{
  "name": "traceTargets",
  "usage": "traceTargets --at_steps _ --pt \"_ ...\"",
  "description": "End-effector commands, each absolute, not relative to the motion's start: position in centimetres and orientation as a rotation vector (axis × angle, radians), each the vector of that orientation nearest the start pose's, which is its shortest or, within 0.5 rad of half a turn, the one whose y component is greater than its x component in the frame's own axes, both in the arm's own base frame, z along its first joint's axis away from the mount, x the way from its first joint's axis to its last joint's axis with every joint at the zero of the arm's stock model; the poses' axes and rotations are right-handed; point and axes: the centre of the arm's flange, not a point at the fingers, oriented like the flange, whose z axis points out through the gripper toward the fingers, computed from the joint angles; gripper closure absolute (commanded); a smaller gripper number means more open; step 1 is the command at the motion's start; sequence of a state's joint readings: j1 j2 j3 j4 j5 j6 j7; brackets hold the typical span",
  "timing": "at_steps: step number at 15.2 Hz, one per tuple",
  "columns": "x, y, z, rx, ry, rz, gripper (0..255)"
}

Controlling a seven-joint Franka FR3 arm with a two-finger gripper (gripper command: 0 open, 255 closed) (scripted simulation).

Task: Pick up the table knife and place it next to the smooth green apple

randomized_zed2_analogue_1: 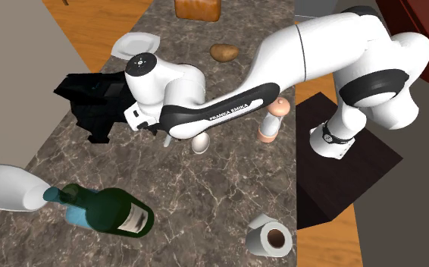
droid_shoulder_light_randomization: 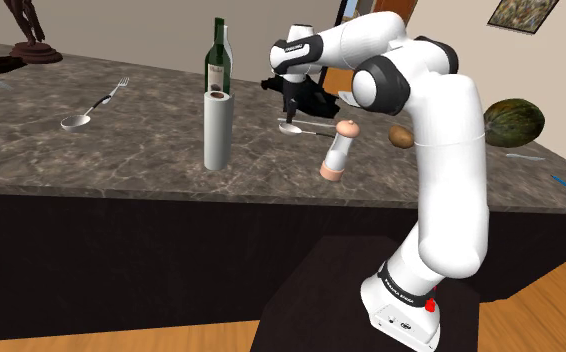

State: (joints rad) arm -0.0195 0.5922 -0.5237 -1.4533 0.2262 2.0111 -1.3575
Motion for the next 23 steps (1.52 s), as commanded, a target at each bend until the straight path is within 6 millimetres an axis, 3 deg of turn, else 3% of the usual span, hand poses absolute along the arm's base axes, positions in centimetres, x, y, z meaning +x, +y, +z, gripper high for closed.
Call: traceTargets --at_steps 1,7,8,17,23 --pt "64.4 -29.5 37.6 -2.966 -1.259 0.055 0" --pt "64.4 -29.5 37.6 -2.966 -1.259 0.055 0" --pt "64.4 -29.5 37.6 -2.966 -1.259 0.055 255" --pt "64.4 -29.5 37.6 -2.966 -1.259 0.055 255" --pt "64.4 -29.5 40.7 -2.966 -1.259 0.055 255"
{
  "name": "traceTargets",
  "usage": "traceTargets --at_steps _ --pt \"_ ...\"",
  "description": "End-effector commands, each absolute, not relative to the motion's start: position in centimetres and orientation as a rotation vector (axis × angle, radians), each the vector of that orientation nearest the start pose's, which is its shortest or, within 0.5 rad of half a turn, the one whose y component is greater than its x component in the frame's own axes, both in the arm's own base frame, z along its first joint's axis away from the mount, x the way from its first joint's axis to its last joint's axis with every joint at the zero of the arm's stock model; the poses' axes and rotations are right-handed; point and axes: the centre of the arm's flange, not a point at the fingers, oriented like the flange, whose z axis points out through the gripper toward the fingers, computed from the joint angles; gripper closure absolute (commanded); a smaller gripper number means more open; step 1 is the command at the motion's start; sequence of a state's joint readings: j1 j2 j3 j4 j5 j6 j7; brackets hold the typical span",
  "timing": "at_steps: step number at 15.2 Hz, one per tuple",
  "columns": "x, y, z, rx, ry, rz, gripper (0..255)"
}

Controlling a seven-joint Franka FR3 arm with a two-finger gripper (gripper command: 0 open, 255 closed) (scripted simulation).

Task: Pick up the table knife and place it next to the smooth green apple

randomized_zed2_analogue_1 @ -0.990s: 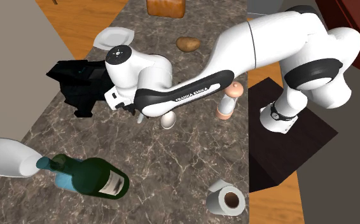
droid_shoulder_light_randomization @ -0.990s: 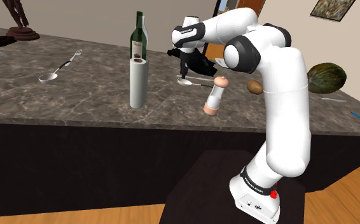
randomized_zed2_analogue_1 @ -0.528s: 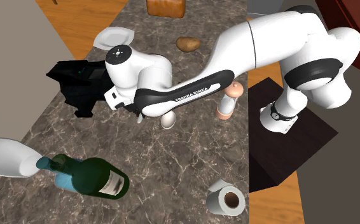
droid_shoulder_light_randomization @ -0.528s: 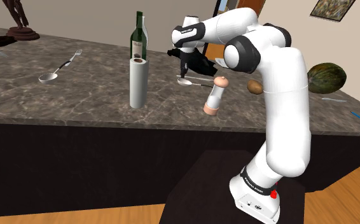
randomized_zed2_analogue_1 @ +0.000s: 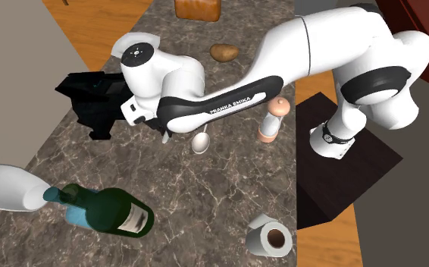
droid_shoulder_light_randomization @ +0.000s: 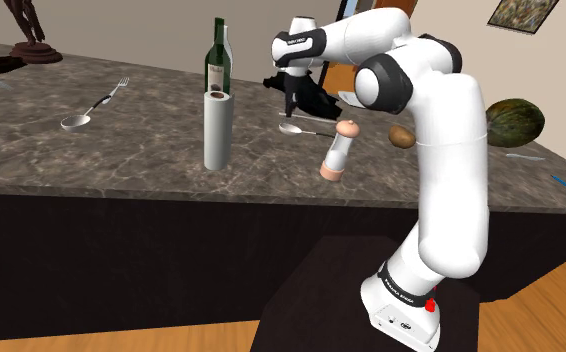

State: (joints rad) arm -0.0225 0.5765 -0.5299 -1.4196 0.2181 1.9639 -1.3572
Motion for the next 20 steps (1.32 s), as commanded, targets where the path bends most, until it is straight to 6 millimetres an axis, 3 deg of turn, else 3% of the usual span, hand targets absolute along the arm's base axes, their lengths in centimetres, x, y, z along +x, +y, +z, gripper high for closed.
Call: traceTargets --at_steps 1,20 --pt "64.4 -29.5 41.3 -2.966 -1.259 0.055 255" --pt "64.4 -29.5 51.3 -2.966 -1.259 0.055 255"
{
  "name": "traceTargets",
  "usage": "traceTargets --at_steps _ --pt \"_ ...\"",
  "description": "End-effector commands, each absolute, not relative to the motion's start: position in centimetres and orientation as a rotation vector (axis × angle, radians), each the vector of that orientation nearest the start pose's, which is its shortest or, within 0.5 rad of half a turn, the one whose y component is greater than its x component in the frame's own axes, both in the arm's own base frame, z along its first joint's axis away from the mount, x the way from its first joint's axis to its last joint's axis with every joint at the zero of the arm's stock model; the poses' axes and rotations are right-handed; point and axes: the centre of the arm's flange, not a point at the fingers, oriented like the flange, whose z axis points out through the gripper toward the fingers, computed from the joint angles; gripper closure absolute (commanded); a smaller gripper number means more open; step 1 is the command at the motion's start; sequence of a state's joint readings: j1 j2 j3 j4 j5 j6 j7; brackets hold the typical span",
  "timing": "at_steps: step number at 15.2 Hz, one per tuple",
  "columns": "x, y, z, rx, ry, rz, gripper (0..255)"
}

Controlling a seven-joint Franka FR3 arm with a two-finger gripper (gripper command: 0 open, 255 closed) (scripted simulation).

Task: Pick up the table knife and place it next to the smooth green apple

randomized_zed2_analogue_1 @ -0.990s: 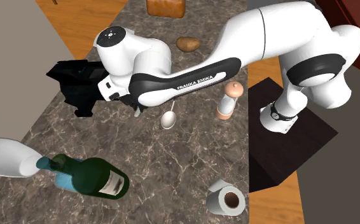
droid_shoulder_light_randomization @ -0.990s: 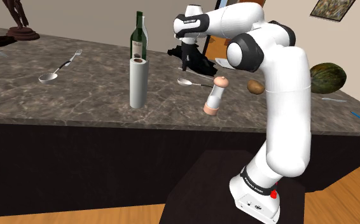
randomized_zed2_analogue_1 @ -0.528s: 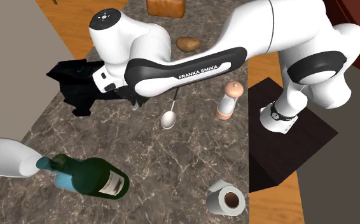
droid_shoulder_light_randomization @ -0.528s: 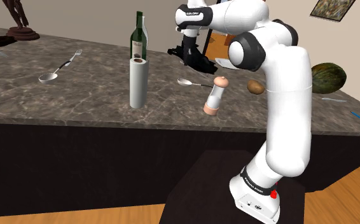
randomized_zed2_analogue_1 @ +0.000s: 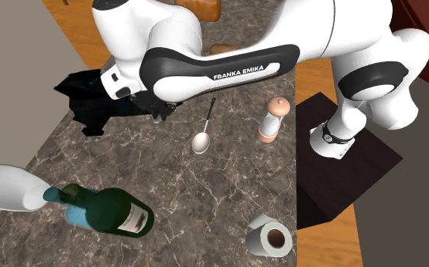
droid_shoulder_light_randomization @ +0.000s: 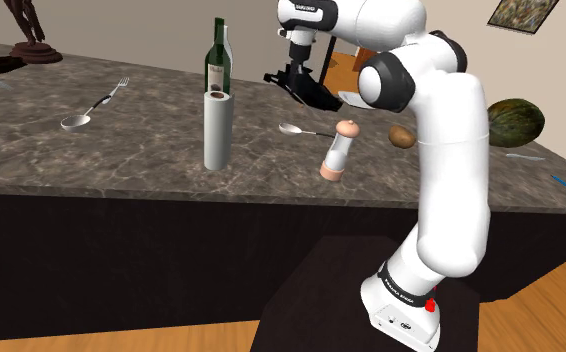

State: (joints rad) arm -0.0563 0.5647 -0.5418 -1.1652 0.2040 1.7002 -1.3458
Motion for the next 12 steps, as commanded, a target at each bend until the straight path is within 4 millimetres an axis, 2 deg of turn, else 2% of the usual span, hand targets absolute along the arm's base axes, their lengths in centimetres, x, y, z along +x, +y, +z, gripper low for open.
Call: traceTargets --at_steps 1,9,12 --pt "64.4 -29.5 51.8 -2.966 -1.259 0.055 255" --pt "64.4 -29.5 56.0 -2.966 -1.259 0.055 255" --pt "60.9 -31.3 56.0 -2.966 -1.259 0.055 255"
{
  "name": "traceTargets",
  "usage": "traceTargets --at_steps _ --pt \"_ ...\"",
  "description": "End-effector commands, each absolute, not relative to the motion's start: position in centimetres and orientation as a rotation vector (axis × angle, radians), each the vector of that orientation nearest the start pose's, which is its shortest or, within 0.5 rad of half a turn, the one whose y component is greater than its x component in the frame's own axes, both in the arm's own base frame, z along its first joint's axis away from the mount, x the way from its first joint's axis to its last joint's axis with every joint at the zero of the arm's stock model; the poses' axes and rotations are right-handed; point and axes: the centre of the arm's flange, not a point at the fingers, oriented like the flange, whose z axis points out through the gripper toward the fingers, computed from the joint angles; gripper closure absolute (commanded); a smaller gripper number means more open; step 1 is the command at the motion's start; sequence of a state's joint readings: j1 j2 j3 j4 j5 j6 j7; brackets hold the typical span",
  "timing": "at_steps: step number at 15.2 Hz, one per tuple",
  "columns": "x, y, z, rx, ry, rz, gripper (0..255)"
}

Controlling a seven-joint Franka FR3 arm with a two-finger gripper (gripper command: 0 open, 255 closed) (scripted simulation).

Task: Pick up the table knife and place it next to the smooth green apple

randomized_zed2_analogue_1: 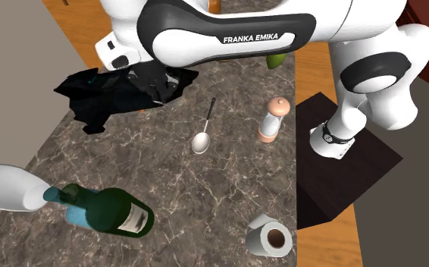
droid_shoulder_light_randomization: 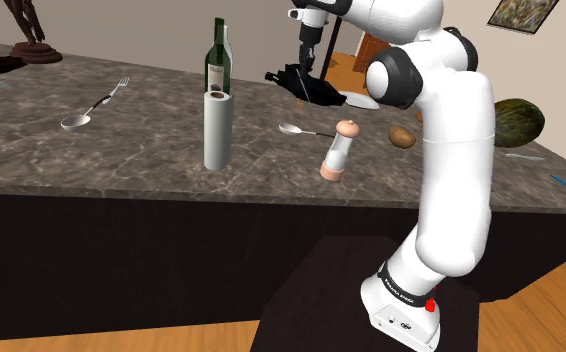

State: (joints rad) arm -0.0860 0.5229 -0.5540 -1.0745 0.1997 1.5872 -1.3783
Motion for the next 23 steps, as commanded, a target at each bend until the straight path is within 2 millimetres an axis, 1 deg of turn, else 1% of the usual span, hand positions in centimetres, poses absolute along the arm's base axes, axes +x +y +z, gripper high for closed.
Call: traceTargets --at_steps 1,6,7,8,12,17,18,23 --pt "59.7 -31.9 56.0 -2.966 -1.259 0.055 255" --pt "53.9 -35.0 56.0 -2.966 -1.259 0.055 255" --pt "55.2 -34.0 55.9 -2.967 -1.261 0.050 255" --pt "55.2 -34.0 55.9 -2.967 -1.261 0.050 0" --pt "54.9 -31.2 51.8 -2.757 -1.671 -0.037 0" --pt "53.6 -27.8 46.8 -2.410 -2.132 -0.145 0" --pt "53.5 -27.7 46.6 -2.390 -2.153 -0.150 0" --pt "53.8 -27.6 43.9 -2.390 -2.153 -0.150 0"
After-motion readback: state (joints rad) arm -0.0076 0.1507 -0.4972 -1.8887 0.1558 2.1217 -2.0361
